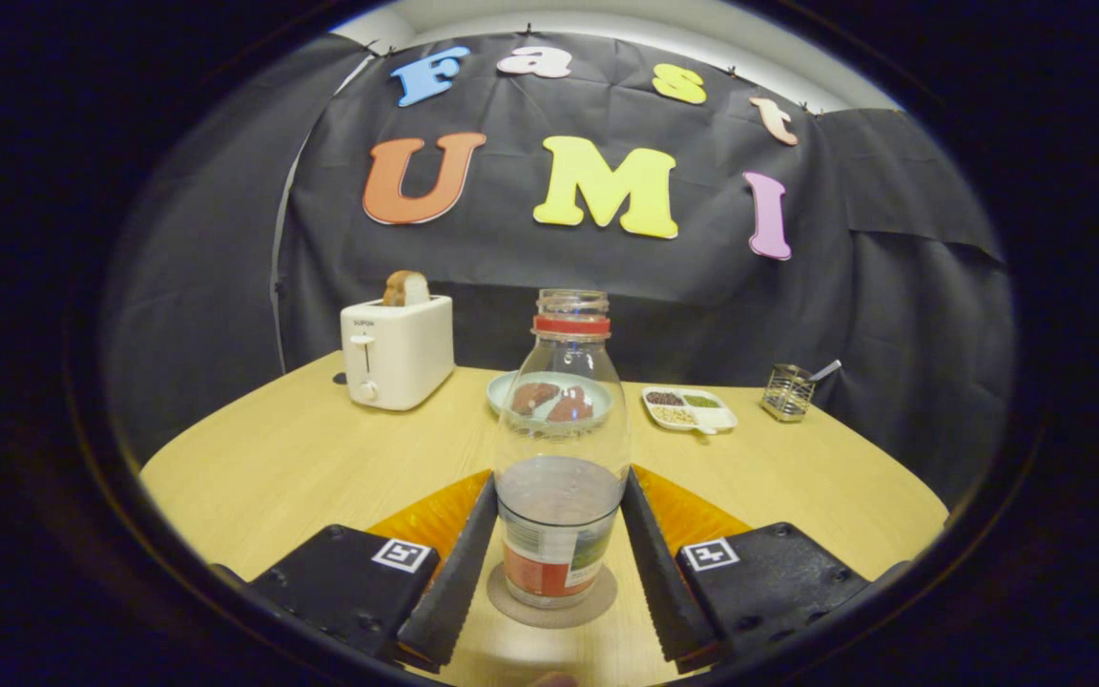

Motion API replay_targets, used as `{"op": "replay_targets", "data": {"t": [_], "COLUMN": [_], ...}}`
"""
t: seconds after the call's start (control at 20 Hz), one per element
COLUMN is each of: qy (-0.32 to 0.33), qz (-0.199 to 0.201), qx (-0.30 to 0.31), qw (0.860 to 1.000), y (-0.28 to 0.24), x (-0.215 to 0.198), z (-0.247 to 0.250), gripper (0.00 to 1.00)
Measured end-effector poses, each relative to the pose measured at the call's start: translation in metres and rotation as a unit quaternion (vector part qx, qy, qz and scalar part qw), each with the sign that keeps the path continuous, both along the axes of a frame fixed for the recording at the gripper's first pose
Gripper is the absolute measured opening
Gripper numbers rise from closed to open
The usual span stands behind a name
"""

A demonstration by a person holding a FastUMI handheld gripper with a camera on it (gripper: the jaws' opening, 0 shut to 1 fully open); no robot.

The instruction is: Take the bottle from table, then pour the juice into the cup, finally place the bottle on the coaster

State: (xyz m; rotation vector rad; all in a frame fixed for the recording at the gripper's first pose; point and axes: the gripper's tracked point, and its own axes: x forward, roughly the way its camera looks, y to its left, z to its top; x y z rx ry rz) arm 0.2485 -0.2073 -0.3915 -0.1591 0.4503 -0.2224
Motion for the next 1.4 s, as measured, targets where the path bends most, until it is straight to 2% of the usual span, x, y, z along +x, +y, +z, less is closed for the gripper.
{"op": "replay_targets", "data": {"t": [0.15,0.25,0.8,1.1,1.4], "qy": [-0.013,-0.012,-0.033,-0.073,-0.138], "qz": [0.013,0.020,0.016,0.016,0.014], "qx": [0.008,0.010,0.001,0.001,0.016], "qw": [1.000,1.000,0.999,0.997,0.990], "y": [0.006,0.008,0.014,0.024,0.025], "x": [-0.001,-0.001,-0.026,-0.081,-0.168], "z": [0.005,0.004,0.053,0.122,0.203], "gripper": [0.87,1.00,1.00,1.00,1.00]}}
